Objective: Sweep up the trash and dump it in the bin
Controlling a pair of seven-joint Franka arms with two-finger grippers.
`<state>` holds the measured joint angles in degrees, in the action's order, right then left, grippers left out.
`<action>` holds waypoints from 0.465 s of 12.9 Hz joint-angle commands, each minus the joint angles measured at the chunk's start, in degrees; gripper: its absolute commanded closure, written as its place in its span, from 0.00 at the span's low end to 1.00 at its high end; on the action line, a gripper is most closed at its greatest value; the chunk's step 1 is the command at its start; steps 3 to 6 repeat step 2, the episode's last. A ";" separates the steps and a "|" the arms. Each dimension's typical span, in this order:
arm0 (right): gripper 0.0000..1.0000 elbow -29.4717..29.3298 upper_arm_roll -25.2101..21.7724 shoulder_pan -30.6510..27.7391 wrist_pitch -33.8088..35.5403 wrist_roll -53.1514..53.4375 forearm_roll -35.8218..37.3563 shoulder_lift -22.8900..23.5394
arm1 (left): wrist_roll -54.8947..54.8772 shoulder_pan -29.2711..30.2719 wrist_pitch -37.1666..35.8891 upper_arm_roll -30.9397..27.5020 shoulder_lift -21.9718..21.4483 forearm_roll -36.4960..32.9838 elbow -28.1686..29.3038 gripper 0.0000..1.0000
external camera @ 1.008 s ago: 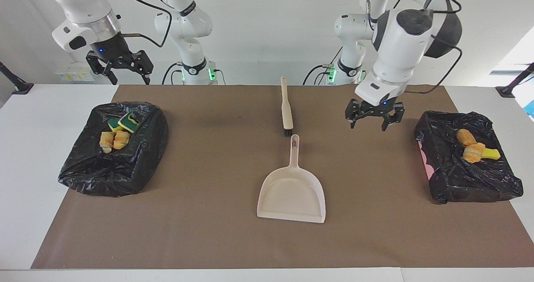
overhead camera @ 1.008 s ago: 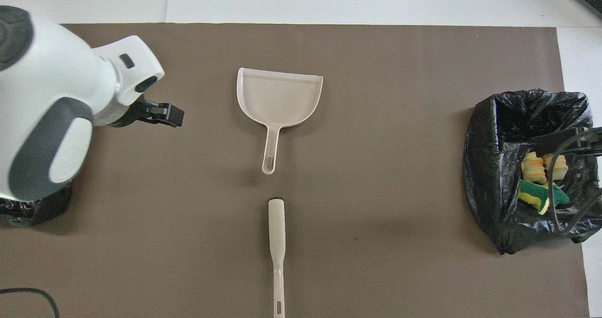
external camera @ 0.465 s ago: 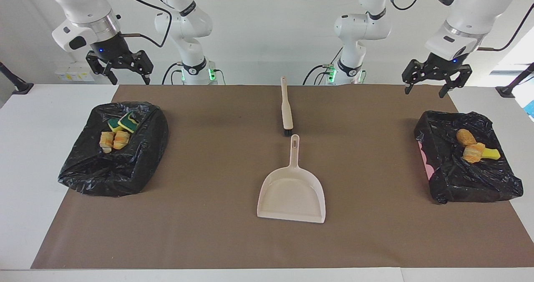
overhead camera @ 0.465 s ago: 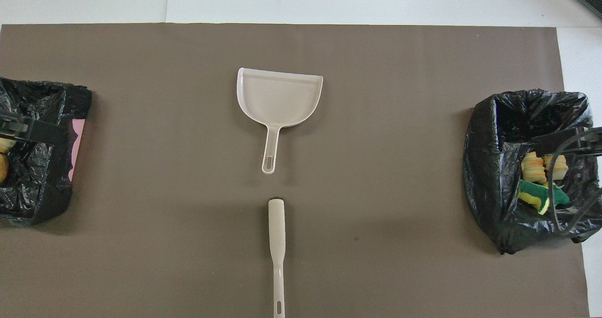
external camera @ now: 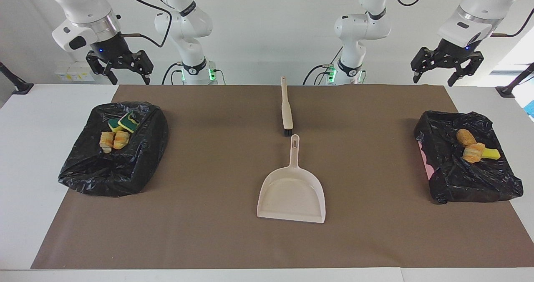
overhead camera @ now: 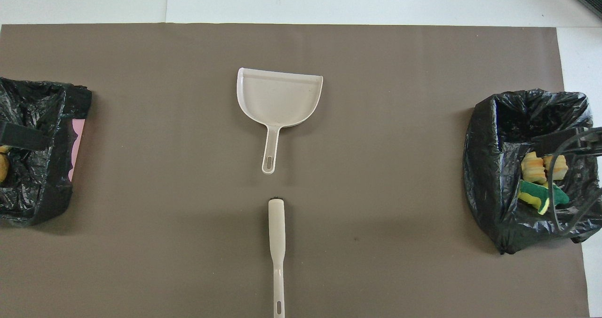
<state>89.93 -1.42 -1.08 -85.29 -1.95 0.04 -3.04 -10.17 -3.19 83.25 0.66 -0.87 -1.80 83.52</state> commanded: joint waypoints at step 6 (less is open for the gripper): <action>0.00 -0.81 0.10 -0.23 0.74 0.99 -1.18 0.40 | -0.73 1.08 -0.81 0.75 0.17 1.09 -1.78 0.00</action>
